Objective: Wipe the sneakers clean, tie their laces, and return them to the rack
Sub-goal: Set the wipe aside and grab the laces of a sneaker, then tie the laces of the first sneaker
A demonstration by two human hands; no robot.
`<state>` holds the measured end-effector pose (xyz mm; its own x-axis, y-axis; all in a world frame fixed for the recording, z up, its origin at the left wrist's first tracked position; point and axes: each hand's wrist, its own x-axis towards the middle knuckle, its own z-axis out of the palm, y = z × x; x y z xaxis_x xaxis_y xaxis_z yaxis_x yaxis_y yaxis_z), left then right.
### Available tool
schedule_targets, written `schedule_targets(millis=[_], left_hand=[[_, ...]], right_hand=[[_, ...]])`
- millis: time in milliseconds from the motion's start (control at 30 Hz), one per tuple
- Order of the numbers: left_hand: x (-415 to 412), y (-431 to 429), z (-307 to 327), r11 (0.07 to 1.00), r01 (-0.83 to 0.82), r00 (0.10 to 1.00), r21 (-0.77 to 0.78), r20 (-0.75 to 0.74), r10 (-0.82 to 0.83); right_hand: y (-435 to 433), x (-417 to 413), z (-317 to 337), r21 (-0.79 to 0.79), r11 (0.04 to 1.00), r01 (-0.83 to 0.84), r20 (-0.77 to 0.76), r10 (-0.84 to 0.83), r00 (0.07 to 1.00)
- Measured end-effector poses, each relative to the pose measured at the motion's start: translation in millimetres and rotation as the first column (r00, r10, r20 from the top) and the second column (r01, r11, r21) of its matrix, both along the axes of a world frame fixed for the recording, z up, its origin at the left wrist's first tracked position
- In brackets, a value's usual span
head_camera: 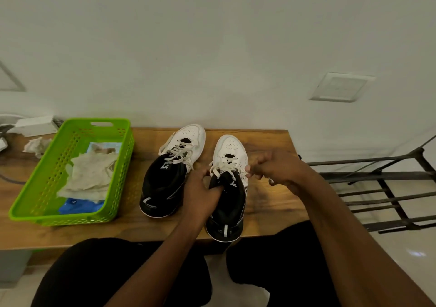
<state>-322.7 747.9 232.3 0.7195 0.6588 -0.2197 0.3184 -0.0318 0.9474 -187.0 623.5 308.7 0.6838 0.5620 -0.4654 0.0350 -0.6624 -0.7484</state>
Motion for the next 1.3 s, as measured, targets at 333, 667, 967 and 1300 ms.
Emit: schedule_targets(millis=[333, 667, 967, 1300], left_hand=[[3, -4, 2, 0.999, -0.049, 0.998, 0.006, -0.032, 0.049], [-11, 8, 2, 0.844, -0.073, 0.989, -0.531, 0.072, 0.131], [-9, 8, 18, 0.919, -0.132, 0.963, -0.373, 0.171, 0.208], [-31, 62, 50, 0.917, -0.282, 0.856, -0.283, 0.358, 0.374]], right_hand=[[-32, 23, 15, 0.175, 0.971, 0.163, -0.032, -0.160, 0.987], [9, -1, -7, -0.070, 0.988, -0.138, 0.530, 0.154, 0.834], [26, -5, -25, -0.372, 0.844, -0.385, 0.326, 0.508, 0.798], [27, -14, -26, -0.288, 0.915, -0.281, 0.305, 0.366, 0.879]])
